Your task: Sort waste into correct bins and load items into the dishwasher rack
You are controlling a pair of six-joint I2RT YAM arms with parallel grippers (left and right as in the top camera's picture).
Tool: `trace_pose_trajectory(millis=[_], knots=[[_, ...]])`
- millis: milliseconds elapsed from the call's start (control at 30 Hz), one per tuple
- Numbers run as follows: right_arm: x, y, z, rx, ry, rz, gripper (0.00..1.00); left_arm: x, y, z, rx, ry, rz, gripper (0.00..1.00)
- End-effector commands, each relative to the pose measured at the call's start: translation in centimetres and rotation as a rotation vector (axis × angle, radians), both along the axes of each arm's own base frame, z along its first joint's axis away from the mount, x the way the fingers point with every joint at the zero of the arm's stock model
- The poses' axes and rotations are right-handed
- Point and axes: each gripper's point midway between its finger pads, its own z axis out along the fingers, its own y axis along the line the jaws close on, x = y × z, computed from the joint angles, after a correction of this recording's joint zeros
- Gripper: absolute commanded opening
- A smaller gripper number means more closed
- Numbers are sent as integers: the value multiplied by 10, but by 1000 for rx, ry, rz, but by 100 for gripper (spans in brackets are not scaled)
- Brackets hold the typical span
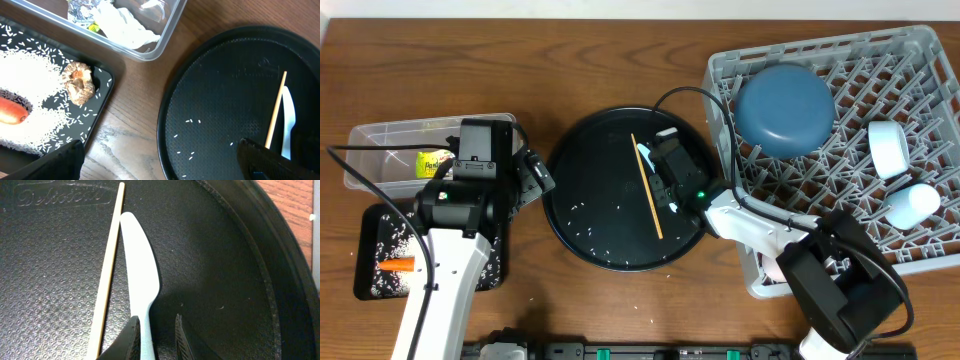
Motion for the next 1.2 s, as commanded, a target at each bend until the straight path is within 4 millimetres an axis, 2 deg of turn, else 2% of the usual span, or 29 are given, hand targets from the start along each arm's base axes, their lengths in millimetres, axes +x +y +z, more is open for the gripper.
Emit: trace_pose_trajectory(millis=[0,233,433,600,933,1000,1067,1167], knots=[[-2,2,0,21,12,-4,17,2,4,6,14,-15,10,98],[-6,1,-13,8,42,2,18,2,4,6,14,-15,10,98],[-8,4,-16,7,48,10,30,2,4,6,14,-15,10,98],[-11,7,-20,10,62,23,29,2,4,6,14,-15,10,98],[-16,6,-39,-17,94,27,28,2,4,6,14,-15,10,98],[-16,6,-42,-20,98,28,24,2,4,6,14,-15,10,98],[-17,5,-43,-24,101,28,4,2,4,6,14,-15,10,98],[-17,5,-42,-22,100,28,1,2,4,6,14,-15,10,98]])
